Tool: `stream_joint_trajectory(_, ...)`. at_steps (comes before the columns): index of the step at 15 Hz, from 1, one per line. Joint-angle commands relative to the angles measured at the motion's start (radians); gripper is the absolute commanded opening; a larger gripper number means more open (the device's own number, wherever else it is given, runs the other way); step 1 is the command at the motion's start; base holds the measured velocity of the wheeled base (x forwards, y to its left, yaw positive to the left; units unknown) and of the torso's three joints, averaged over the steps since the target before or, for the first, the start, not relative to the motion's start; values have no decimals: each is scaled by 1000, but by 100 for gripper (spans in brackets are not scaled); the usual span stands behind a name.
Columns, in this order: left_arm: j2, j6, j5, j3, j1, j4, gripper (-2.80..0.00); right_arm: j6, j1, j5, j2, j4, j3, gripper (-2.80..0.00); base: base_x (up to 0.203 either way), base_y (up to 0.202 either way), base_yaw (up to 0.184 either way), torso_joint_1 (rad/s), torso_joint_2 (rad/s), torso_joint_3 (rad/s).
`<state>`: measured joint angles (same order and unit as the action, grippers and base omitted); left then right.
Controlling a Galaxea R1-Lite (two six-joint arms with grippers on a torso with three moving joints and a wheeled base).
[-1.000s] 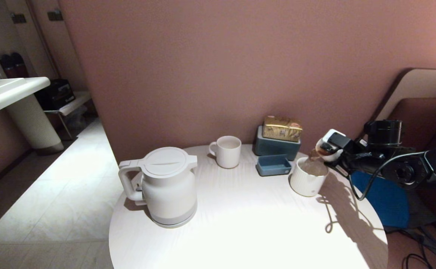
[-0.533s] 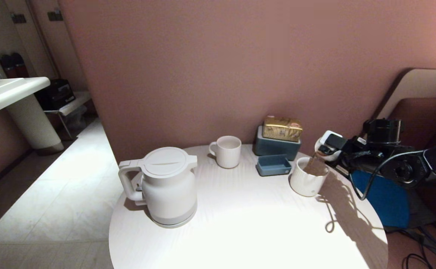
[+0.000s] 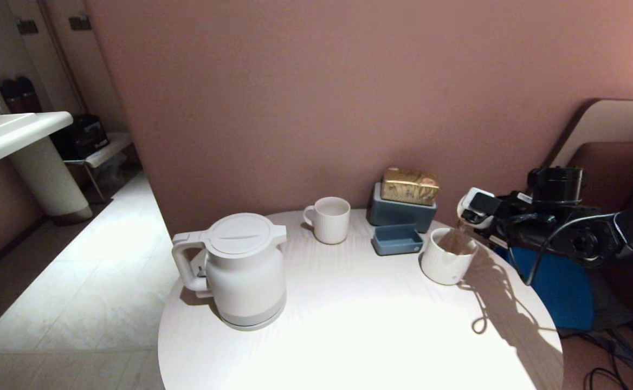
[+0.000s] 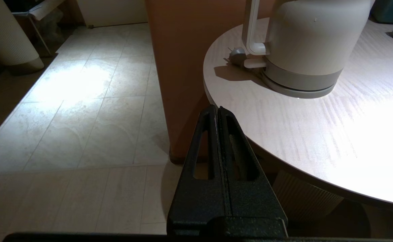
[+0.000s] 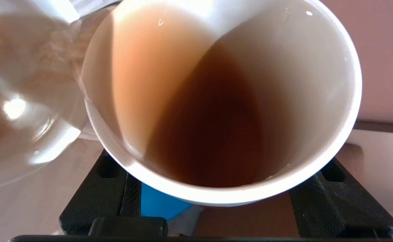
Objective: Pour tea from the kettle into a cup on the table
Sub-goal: Pour water into another cup
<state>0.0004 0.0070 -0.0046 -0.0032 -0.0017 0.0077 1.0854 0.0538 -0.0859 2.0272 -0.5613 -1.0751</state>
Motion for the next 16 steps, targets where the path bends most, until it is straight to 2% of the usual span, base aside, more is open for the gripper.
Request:
stream_joint_trajectory(1,1,0,0,0,0,0,-280,19,0,0,-2,-3,0,-280,0,0,0,0,0,0)
stream_joint_trajectory(10,1,1,0,0,0,0,-280,123,-3,-3,-9,-6,-2,-280,0,0,0,0,0,0)
stream_joint_trajectory(16,1,-1,0,0,0,0,-280,230,-8,-3,-16,-6,-11,-280,0,0,0,0,0,0)
